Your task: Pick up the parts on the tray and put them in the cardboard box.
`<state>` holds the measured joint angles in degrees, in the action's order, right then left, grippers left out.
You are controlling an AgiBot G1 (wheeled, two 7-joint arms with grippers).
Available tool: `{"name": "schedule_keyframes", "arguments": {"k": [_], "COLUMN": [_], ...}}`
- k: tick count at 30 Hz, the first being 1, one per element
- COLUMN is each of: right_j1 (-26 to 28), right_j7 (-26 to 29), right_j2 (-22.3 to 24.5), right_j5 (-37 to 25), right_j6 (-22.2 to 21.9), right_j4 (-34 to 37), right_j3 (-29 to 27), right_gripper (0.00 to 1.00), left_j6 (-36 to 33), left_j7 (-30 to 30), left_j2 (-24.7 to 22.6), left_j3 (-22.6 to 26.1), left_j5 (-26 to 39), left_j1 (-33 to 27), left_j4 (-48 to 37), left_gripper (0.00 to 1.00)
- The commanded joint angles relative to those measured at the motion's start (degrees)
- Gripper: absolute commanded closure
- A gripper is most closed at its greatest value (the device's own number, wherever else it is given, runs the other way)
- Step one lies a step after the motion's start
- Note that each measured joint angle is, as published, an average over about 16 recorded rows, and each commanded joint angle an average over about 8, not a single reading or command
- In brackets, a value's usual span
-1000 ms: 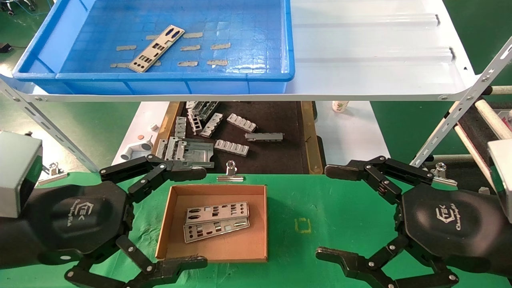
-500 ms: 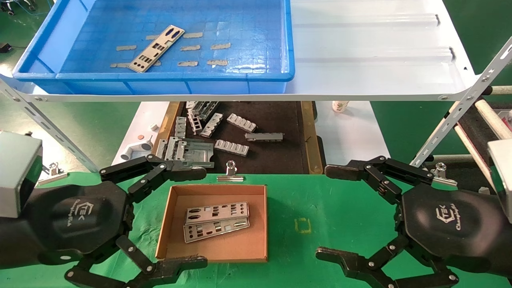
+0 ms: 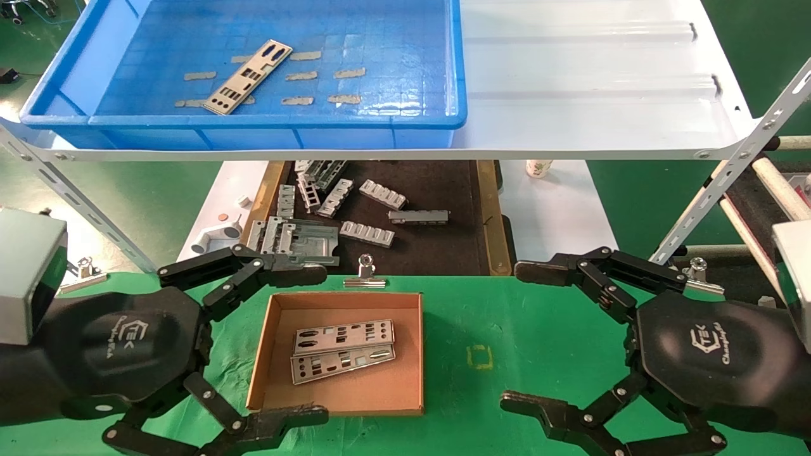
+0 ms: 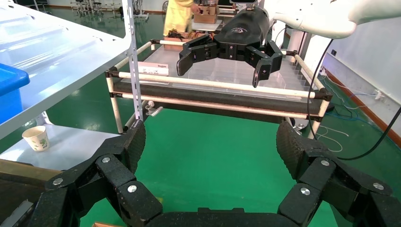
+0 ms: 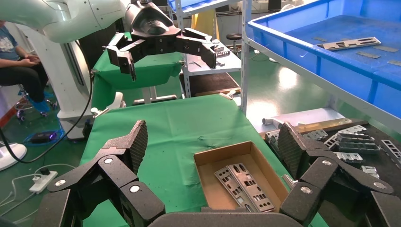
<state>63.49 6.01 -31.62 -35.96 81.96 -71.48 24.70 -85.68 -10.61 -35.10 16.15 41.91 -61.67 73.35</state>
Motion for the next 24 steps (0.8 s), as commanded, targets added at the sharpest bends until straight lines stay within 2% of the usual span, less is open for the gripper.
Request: {"name": "schedule_keyframes", "arguments": {"k": [1,24], "right_j1": [0.0,0.0], "right_j7": [0.0,0.0], "right_j2": [0.0,0.0], "right_j5": [0.0,0.0], "right_j6": [0.0,0.0], "right_j4": [0.0,0.0], "right_j3": [0.0,0.0], "right_gripper": [0.0,0.0], "left_j6": [0.0,0.0], "left_j7": [0.0,0.0], "left_j2": [0.0,0.0], "left_j3": [0.0,0.0], "left_j5": [0.0,0.0], "left_j1": [0.0,0.0], "left_j4": [0.0,0.0], "left_gripper": [0.0,0.0]}}
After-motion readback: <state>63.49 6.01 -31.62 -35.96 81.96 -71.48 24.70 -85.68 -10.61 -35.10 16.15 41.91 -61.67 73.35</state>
